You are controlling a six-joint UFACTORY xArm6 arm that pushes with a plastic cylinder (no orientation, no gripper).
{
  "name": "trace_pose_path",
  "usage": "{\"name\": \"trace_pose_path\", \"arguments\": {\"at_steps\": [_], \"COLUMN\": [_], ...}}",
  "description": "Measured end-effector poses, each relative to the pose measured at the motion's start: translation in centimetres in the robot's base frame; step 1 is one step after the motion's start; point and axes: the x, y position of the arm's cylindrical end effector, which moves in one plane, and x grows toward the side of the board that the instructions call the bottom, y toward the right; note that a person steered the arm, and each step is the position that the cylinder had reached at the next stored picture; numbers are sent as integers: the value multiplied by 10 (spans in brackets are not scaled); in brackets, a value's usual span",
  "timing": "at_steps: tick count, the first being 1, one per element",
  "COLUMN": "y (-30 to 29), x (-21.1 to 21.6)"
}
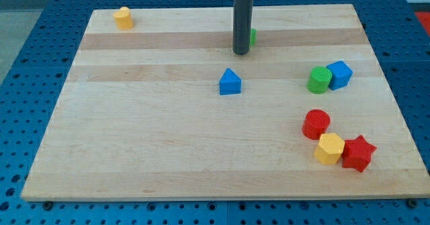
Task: Push the green star to the top center
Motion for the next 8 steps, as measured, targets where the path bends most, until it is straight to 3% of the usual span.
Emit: {"name": "trace_pose_path", "arguments": {"at_steps": [3,6,8], "y": [0,2,53], "x": [-24,-2,-7]}}
